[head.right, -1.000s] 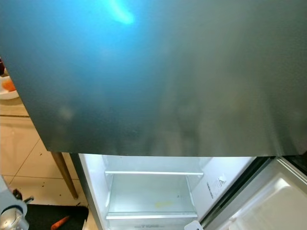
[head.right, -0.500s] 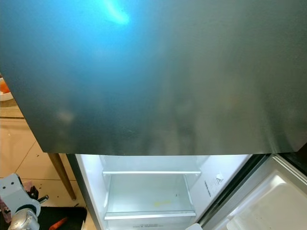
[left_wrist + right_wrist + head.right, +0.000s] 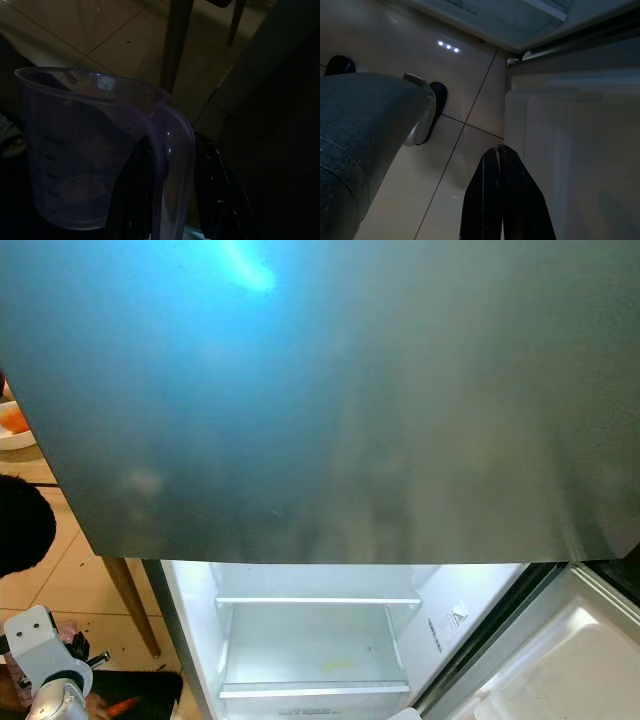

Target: Restocking fridge

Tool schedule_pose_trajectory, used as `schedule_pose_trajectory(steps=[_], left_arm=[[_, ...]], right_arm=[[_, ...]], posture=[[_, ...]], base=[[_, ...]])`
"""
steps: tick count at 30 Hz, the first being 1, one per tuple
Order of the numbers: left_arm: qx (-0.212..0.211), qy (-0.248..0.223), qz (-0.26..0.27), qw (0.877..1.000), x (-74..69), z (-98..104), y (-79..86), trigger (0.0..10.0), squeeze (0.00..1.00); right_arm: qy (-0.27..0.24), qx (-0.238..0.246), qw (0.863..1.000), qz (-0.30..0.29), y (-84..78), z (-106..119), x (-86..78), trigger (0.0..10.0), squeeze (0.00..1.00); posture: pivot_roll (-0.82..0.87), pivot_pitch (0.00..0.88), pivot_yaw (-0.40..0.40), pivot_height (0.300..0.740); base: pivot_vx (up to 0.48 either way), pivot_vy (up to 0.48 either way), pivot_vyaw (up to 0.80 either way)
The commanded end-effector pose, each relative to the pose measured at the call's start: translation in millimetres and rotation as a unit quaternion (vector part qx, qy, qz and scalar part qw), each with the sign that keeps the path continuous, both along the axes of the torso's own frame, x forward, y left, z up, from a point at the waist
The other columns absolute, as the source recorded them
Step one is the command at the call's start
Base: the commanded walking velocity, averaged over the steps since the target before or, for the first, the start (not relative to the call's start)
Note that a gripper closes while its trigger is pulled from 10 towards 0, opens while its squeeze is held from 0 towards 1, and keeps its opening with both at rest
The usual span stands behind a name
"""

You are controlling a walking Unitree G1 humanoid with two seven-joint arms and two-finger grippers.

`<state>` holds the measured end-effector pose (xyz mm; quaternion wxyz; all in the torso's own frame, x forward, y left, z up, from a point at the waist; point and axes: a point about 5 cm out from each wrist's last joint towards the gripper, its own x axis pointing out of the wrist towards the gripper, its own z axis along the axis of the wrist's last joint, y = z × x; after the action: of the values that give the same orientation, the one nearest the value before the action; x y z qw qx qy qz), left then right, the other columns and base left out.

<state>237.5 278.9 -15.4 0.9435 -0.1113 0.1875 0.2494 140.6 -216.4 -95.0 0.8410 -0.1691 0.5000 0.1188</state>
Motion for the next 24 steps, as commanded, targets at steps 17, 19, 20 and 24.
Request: schedule_pose_trajectory(steps=[17,19,20,24], left_arm=[[-0.007,-0.002,-0.012,1.0,2.1,-1.6,-7.2,10.0,0.0],[-0.009,-0.004,-0.013,1.0,3.0,-0.9,-7.1,10.0,0.0],[-0.01,-0.006,-0.014,1.0,3.4,-0.6,-7.2,10.0,0.0],[-0.019,-0.01,-0.019,1.0,4.7,-0.3,-8.5,10.0,0.0]], right_arm=[[-0.003,0.003,1.0,0.003,1.9,1.1,4.1,10.0,0.0],[-0.003,0.004,1.0,0.003,1.9,1.2,4.5,10.0,0.0],[-0.003,0.004,1.0,0.002,1.8,1.3,4.6,10.0,0.0],[-0.004,0.004,1.0,0.003,1.7,1.5,5.0,10.0,0.0]], posture=[[-0.04,0.004,-0.036,0.74],[-0.04,0.002,-0.037,0.74],[-0.04,0.002,-0.037,0.74],[-0.04,0.002,-0.037,0.74]], base=[[0.0,0.0,0.0],[0.0,0.0,0.0],[0.0,0.0,0.0],[0.0,0.0,0.0]])
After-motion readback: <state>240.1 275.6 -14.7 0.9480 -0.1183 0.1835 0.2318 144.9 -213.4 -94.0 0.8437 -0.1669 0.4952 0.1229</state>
